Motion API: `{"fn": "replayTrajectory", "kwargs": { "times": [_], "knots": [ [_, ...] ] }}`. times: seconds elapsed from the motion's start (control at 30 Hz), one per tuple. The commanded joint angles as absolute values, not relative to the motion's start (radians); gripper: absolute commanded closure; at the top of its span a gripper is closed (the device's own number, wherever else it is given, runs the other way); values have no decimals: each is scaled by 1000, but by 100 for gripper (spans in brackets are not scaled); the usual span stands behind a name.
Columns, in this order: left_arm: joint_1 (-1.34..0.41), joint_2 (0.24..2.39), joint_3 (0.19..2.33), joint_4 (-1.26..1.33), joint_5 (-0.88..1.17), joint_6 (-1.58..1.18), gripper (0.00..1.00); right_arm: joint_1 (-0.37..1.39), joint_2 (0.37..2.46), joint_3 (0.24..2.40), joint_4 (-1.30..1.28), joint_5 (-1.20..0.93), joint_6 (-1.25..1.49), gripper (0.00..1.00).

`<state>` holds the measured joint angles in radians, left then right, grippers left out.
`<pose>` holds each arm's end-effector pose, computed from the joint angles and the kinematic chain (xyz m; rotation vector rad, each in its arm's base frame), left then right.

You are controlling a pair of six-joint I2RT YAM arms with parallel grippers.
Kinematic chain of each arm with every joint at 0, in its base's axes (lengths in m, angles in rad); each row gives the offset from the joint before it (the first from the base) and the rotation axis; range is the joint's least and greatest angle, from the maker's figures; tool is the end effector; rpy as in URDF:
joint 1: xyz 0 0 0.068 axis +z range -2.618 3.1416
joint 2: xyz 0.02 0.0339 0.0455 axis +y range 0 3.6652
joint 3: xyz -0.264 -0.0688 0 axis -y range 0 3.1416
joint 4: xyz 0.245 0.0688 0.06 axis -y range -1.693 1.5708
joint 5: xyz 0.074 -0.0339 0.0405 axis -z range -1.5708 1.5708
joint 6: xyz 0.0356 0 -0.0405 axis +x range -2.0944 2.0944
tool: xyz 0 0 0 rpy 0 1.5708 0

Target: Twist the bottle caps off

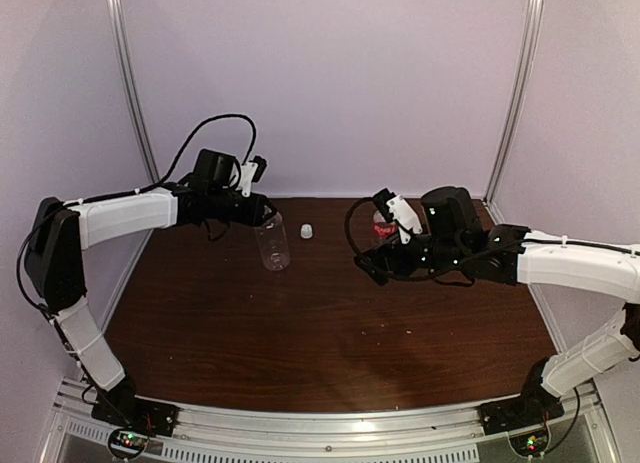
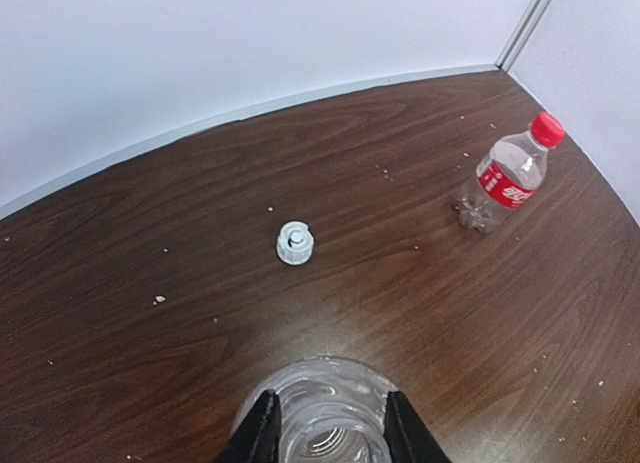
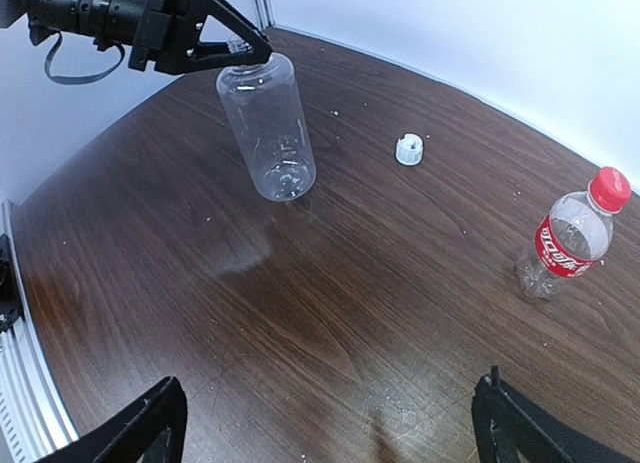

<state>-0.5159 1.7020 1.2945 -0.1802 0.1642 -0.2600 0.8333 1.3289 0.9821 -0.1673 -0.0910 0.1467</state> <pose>0.3399 -0.1995 0.2727 0.3793 2.1839 -0.6172 0.2013 0.2263 0.2891 -0.7799 2.0116 0.6791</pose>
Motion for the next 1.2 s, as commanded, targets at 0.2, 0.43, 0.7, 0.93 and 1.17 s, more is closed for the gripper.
{"fn": "replayTrajectory", "kwargs": {
  "times": [0.2,0.43,0.7,0.93,1.17],
  "knots": [
    [-471,1899,1483,-134,154,-225,100,823,1275,974,-197,-30,156,0],
    [-471,1929,1478,-117,149,-205,84,818,1278,969,-198,-24,156,0],
    [-471,1913,1472,-116,166,-192,44,815,1298,984,-202,-23,162,0],
    [-471,1852,1455,-107,176,-193,21,814,1323,997,-219,-22,178,0],
    [-469,1692,1358,-69,137,-230,16,805,1374,1047,-232,-5,207,0]
  ]
}}
